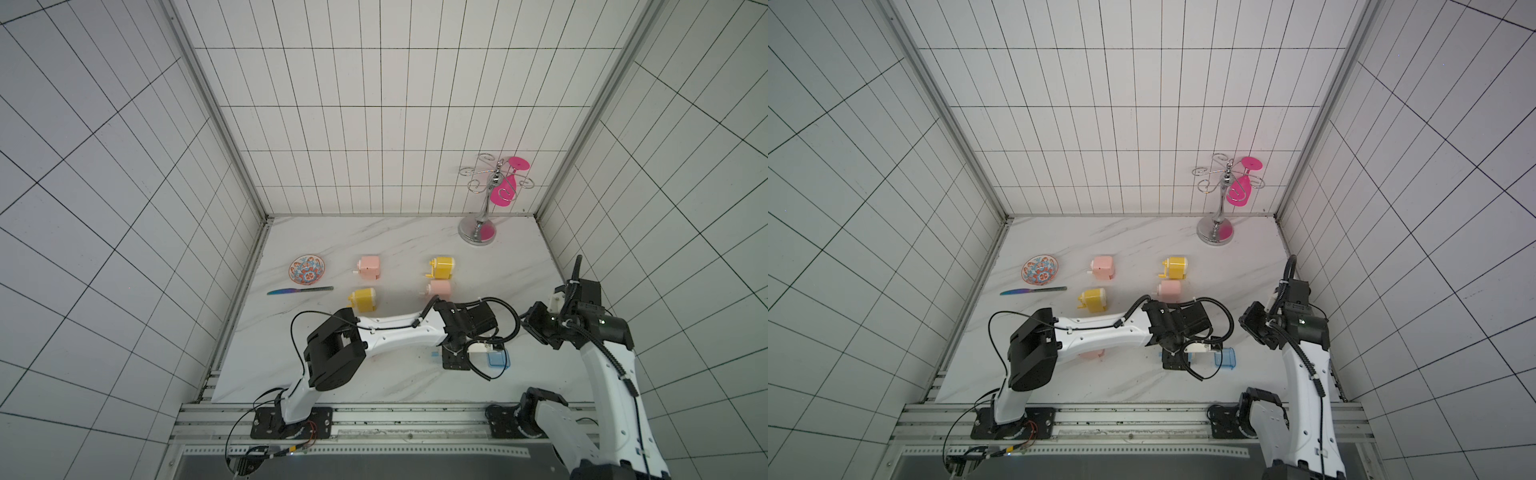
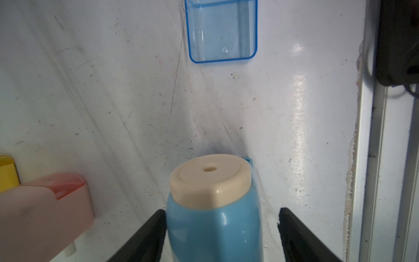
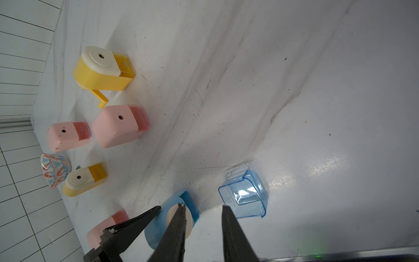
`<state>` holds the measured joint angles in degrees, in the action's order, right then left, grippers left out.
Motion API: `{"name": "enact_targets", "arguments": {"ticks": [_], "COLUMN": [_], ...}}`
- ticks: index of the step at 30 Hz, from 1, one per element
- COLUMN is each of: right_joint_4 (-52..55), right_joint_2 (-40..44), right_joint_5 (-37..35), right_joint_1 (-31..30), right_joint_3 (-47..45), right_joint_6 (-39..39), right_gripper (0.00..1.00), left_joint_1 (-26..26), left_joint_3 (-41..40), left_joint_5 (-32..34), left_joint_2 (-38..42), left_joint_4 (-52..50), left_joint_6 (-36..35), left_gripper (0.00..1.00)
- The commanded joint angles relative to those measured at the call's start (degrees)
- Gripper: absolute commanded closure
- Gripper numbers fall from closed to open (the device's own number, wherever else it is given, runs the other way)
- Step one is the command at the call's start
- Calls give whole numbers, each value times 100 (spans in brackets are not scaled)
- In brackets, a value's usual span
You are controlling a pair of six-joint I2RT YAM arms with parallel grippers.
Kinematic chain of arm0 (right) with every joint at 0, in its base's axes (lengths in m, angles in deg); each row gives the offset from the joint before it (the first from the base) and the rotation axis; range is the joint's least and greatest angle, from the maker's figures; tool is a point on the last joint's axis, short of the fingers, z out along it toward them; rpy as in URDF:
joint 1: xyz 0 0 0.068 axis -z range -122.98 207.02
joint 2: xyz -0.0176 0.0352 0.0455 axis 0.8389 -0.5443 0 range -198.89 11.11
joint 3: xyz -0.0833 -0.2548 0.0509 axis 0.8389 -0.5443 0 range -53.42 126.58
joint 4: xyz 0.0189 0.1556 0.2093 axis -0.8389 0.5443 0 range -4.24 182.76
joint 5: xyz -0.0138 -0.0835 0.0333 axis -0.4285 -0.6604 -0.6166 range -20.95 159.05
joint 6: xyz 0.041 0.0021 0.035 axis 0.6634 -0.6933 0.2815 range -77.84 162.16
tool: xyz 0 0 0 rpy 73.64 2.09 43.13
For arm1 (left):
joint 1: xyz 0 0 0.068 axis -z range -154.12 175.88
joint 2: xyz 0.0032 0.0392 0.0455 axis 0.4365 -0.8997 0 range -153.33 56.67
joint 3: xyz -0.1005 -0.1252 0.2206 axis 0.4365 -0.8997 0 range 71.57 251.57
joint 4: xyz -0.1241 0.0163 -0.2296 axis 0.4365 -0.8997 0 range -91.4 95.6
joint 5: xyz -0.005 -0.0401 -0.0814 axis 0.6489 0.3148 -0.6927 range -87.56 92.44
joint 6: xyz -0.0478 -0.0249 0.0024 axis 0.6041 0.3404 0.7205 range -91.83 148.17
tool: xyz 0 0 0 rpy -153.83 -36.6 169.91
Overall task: Put the tray back into the pencil sharpener
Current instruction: Move the pencil sharpener to the center of the board.
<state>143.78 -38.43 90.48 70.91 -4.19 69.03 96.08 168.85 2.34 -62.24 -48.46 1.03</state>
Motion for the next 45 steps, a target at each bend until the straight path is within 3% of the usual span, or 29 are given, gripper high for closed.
{"name": "enact_targets", "arguments": {"ticks": [1,25,45], "right_joint_4": [30,-37,216], "right_joint_2": [-29,-29,-259], "right_joint_5": [27,23,11], "right_joint_1": [55,54,53], "right_joint_3": [-65,-152,-590], "right_joint_6": [-68,-52,511], "right_gripper": [71,71,69], "left_joint_1": [-76,-328,-1126], "left_joint_3": [142,116,-175], "left_joint_5": [-205,-408,-288], "left_joint_2": [-124,-33,476], "left_joint_4": [-63,-223,-201], "left_joint_6": [-114,-141,-538], "left_gripper": [23,46,48]}}
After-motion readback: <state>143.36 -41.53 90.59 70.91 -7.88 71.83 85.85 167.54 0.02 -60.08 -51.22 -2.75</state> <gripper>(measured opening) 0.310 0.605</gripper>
